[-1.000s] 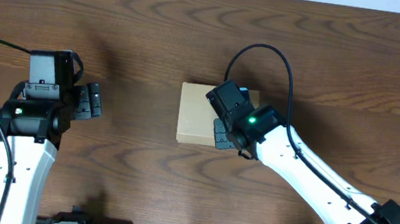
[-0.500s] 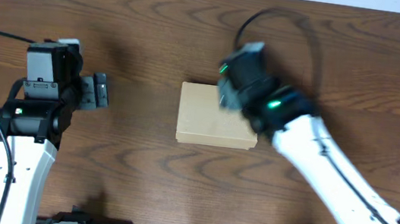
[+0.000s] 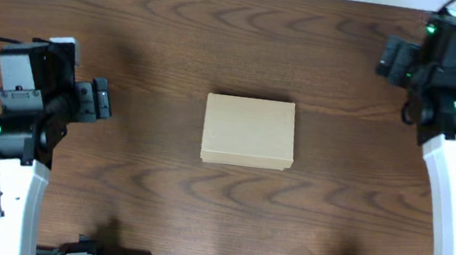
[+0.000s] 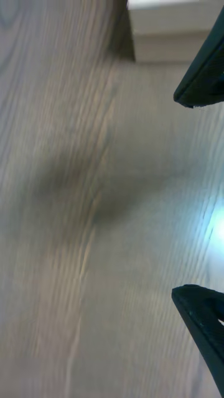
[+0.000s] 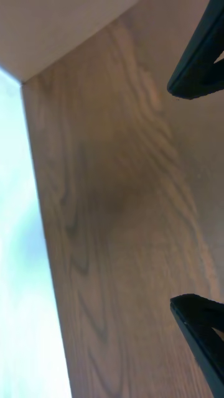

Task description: Pack container

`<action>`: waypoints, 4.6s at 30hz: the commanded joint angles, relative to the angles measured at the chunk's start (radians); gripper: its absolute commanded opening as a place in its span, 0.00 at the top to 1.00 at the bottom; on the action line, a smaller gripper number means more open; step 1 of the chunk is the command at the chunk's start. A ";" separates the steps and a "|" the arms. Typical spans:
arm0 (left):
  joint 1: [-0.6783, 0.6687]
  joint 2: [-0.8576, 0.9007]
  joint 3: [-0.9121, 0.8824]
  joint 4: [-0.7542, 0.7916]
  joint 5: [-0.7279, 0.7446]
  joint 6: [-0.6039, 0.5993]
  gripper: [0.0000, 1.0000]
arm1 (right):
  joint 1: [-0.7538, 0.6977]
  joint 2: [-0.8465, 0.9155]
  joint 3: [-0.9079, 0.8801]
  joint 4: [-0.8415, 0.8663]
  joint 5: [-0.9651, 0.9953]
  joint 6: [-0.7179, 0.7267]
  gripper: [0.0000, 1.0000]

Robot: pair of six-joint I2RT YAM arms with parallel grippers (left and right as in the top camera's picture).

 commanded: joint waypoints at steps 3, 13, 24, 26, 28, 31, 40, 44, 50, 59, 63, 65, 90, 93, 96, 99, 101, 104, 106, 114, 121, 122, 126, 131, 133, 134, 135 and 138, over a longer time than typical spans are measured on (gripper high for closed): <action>0.003 -0.195 -0.032 -0.011 0.129 0.012 0.06 | -0.014 -0.193 -0.108 0.010 -0.051 0.052 0.01; 0.003 -0.624 -0.339 0.009 0.150 -0.049 0.04 | -0.013 -0.610 -0.651 0.135 -0.126 0.035 0.01; 0.003 -0.750 -0.418 0.065 0.176 -0.034 0.04 | -0.013 -0.841 -0.937 0.149 -0.227 -0.018 0.01; 0.003 -0.750 -0.423 0.117 0.234 -0.022 0.05 | -0.013 -0.842 -0.937 0.156 -0.227 -0.045 0.01; 0.003 -0.750 -0.423 0.135 0.258 -0.021 0.04 | -0.013 -0.841 -0.937 0.171 -0.226 -0.050 0.01; 0.003 -0.750 -0.423 0.101 0.275 -0.002 0.05 | -0.011 -0.841 -0.937 0.175 -0.235 -0.050 0.01; -0.068 -0.750 -0.423 0.090 0.316 0.007 0.04 | 0.000 -0.841 -0.939 0.171 -0.233 -0.050 0.01; -0.167 -0.750 -0.423 0.085 0.259 0.007 0.04 | 0.000 -0.840 -0.941 0.171 -0.234 -0.046 0.02; -0.325 -0.750 -0.424 0.086 -0.057 0.007 0.04 | 0.000 -0.838 -0.941 0.169 -0.235 -0.030 0.01; -0.343 -0.749 -0.430 0.066 -0.220 0.014 0.04 | 0.000 -0.826 -0.941 0.159 -0.227 -0.013 0.01; -0.343 -0.749 -0.431 0.055 -0.238 0.014 0.04 | 0.000 -0.787 -0.941 0.157 -0.239 -0.012 0.01; -0.343 -0.749 -0.431 0.050 -0.237 0.014 0.04 | 0.000 -0.762 -0.941 0.163 -0.249 -0.001 0.01; -0.343 -0.749 -0.431 -0.244 -0.236 0.014 0.05 | -0.001 -0.696 -0.941 0.351 -0.377 -0.119 0.01; -0.343 -0.749 -0.431 -0.261 -0.236 0.014 0.05 | -0.001 -0.695 -0.943 0.422 -0.367 -0.118 0.01; -0.343 -0.749 -0.431 -0.263 -0.236 0.014 0.04 | -0.001 -0.703 -0.979 0.526 -0.367 -0.122 0.01; -0.343 -0.749 -0.431 -0.263 -0.236 0.014 0.05 | -0.007 -0.755 -1.060 0.649 -0.368 -0.121 0.01; -0.343 -0.749 -0.431 -0.263 -0.236 0.014 0.05 | -0.007 -0.802 -1.132 0.738 -0.369 -0.110 0.01; -0.343 -0.749 -0.431 -0.263 -0.236 0.014 0.04 | -0.006 -0.884 -1.228 0.838 -0.368 -0.091 0.01; -0.343 -0.749 -0.431 -0.263 -0.236 0.014 0.04 | -0.006 -0.945 -1.282 0.879 -0.368 -0.091 0.01; -0.343 -0.749 -0.431 -0.263 -0.236 0.014 0.04 | -0.005 -1.131 -1.423 0.987 -0.363 -0.091 0.01; -0.343 -0.749 -0.431 -0.263 -0.236 0.014 0.05 | -0.004 -1.222 -1.462 0.990 -0.356 -0.095 0.01; -0.343 -0.749 -0.431 -0.263 -0.236 0.014 0.04 | -0.004 -1.238 -1.469 0.990 -0.356 -0.095 0.01; -0.343 -0.749 -0.431 -0.263 -0.236 0.014 0.04 | -0.004 -1.296 -1.475 0.943 -0.356 -0.095 0.01; -0.343 -0.749 -0.431 -0.263 -0.236 0.014 0.04 | -0.005 -1.353 -1.475 0.852 -0.356 -0.095 0.01; -0.343 -0.749 -0.431 -0.263 -0.236 0.014 0.04 | -0.004 -1.385 -1.475 0.790 -0.357 -0.095 0.01; -0.343 -0.749 -0.431 -0.263 -0.236 0.014 0.04 | -0.005 -1.401 -1.475 0.751 -0.357 -0.093 0.01; -0.343 -0.749 -0.431 -0.263 -0.236 0.014 0.04 | -0.005 -1.418 -1.475 0.713 -0.359 -0.090 0.01; -0.343 -0.749 -0.431 -0.263 -0.236 0.014 0.05 | -0.002 -1.436 -1.475 0.668 -0.364 -0.093 0.01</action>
